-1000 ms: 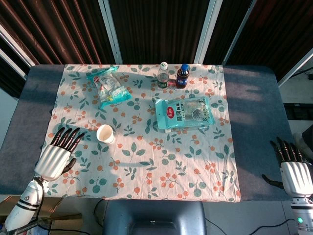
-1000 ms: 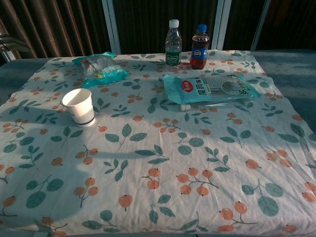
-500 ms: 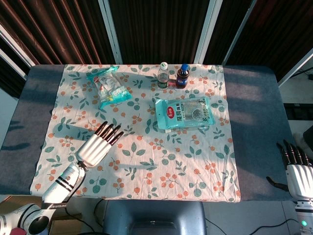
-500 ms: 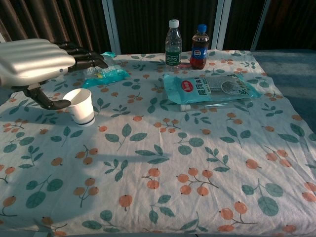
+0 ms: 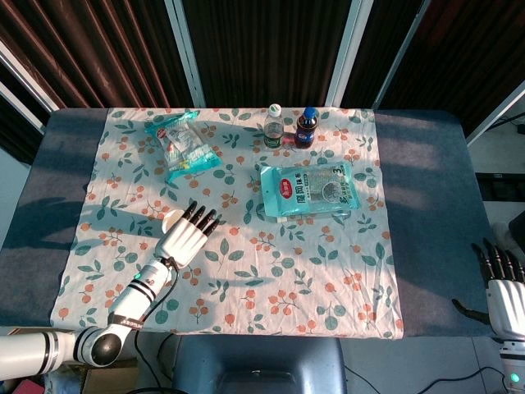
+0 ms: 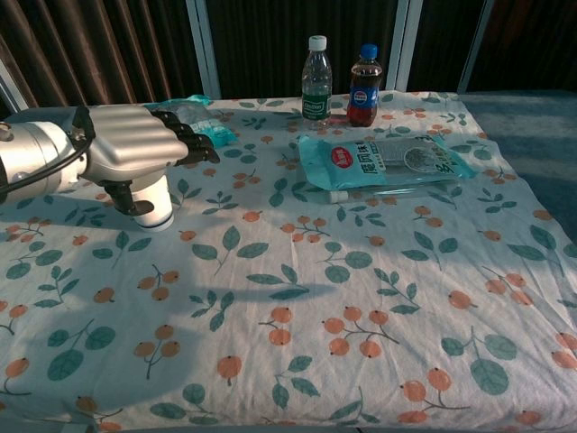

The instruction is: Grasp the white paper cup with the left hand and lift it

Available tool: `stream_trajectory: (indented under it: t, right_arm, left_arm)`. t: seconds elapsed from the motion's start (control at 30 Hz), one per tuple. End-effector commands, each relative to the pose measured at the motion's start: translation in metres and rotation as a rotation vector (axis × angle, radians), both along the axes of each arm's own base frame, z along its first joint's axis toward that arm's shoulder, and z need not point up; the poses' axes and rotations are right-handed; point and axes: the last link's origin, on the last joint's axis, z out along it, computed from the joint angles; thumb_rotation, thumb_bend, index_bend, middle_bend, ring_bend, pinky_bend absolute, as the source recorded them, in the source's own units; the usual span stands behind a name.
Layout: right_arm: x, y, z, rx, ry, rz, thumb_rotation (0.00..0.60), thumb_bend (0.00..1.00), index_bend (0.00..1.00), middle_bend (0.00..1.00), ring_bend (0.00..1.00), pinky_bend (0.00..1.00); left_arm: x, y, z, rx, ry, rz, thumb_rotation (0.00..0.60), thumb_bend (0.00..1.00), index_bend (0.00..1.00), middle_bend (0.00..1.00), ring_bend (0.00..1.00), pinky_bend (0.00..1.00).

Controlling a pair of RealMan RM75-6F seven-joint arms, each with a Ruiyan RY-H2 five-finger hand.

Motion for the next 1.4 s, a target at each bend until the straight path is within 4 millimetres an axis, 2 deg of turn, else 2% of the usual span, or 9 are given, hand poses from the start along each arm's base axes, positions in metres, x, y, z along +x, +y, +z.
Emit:
stream_trajectory:
  t: [0.03,0.27,0.73,1.07,1.17,1.27,1.33,1.4]
  right_arm:
    - [-0.001,0.0,0.0,-0.002,-0.003,-0.002,0.6,0.16,0.0,0.0,0.0,0.0]
    - [-0.003,0.001,0.0,-0.003,-0.004,-0.009,0.6,0.16,0.0,0.0,0.0,0.0]
    - [-0.003,-0.002,-0.001,0.008,-0.002,-0.008,0.6,0.16,0.0,0.0,0.0,0.0]
    - [-0.002,-0.004,-0.003,0.011,0.001,-0.006,0.6,0.16,0.0,0.0,0.0,0.0]
    - [-0.001,-0.006,-0.004,0.015,0.005,-0.006,0.6,0.16,0.0,0.0,0.0,0.0]
    - [-0.001,-0.007,-0.004,0.018,0.01,-0.01,0.6,0.16,0.0,0.0,0.0,0.0]
    - [-0.001,-0.007,-0.004,0.02,0.011,-0.014,0.6,0.16,0.0,0.0,0.0,0.0]
    - [-0.001,-0.006,-0.005,0.021,0.01,-0.015,0.6,0.16,0.0,0.0,0.0,0.0]
  left_arm:
    - [0.002,0.007,-0.011,0.015,0.077,0.019,0.6,0.36,0.0,0.0,0.0,0.0]
    - [-0.003,0.018,-0.019,0.044,0.174,0.054,0.6,0.35,0.0,0.0,0.0,0.0]
    - [-0.016,0.033,-0.02,0.111,0.275,0.05,0.6,0.35,0.01,0.0,0.0,0.0]
    - [-0.021,0.034,-0.023,0.111,0.299,0.045,0.6,0.4,0.17,0.03,0.0,0.02]
    - [-0.022,0.035,-0.024,0.12,0.307,0.02,0.6,0.45,0.32,0.15,0.0,0.05]
    - [-0.024,0.036,-0.024,0.13,0.309,0.006,0.6,0.49,0.37,0.22,0.02,0.08]
    - [-0.026,0.037,-0.023,0.142,0.299,-0.001,0.6,0.53,0.41,0.27,0.07,0.11]
    - [-0.028,0.037,-0.023,0.145,0.291,-0.005,0.6,0.54,0.42,0.29,0.09,0.13]
